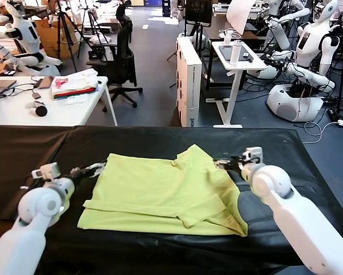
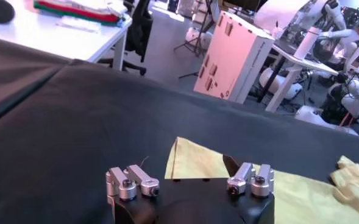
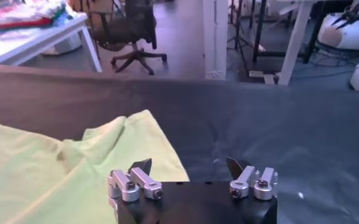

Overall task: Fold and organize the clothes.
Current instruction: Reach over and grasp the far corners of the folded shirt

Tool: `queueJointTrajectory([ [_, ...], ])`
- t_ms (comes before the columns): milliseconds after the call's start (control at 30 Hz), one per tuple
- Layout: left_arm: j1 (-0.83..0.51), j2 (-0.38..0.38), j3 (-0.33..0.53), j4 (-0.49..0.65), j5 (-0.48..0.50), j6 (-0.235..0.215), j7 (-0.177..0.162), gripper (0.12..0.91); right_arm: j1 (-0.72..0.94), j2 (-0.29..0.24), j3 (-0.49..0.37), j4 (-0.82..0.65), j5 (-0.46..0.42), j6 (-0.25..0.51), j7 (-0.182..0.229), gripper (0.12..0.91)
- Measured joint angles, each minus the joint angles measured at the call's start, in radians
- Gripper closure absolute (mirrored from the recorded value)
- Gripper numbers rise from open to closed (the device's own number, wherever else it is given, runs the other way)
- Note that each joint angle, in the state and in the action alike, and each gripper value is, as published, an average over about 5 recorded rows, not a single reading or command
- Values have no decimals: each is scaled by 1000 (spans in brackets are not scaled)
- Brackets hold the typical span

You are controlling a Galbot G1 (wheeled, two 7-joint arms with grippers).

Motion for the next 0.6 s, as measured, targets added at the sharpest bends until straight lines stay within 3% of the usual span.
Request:
queueJointTrajectory([
  [367, -103, 4, 93, 129, 98, -29, 66, 123, 72, 43, -52, -94, -26, 0, -4, 118],
  [600, -181, -17, 152, 215, 133, -54, 81, 123, 66, 48, -49, -106, -29, 0, -3, 118],
])
